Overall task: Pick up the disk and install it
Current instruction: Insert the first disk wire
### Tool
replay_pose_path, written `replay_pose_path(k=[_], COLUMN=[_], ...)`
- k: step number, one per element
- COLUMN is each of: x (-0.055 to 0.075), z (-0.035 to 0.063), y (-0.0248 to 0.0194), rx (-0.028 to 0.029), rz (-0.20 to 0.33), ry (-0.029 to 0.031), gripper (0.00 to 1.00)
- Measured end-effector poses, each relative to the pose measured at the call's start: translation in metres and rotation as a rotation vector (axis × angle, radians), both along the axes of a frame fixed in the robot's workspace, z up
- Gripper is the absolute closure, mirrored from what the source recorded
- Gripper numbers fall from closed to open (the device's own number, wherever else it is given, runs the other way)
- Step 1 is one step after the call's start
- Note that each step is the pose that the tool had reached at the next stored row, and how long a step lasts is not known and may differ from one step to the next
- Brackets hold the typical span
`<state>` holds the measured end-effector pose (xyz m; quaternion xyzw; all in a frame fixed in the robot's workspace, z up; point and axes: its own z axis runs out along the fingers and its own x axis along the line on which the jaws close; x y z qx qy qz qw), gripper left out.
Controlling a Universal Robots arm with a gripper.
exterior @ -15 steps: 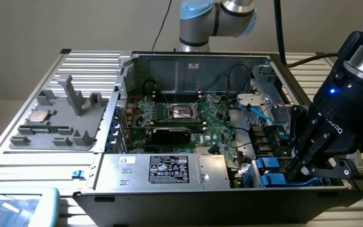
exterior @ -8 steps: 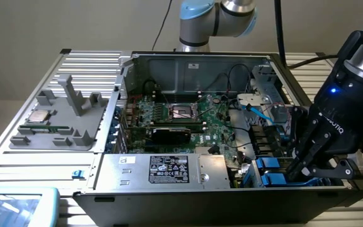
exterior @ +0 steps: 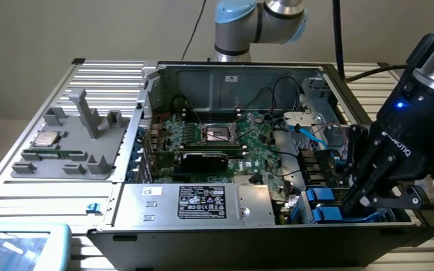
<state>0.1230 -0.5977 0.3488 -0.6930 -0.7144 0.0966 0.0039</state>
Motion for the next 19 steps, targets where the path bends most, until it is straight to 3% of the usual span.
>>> replay_pose_path(k=[5,8,14,17,19], x=[0.003,0.006,0.010,0.012,0.012], z=[-0.0009,-0.0014,-0.0025,-0.0026,-0.0027], y=[0.0021,0.0030,0.0046,0.0054,0.0053], rx=[-0.0015,-0.0058,-0.0229,-0.0378,-0.0401], rz=[-0.003,-0.004,-0.006,-0.007,-0.008], ry=[0.0129,0.0191,0.0291,0.0316,0.0316], gripper=[0.84,0.84,0.84,0.84,0.84])
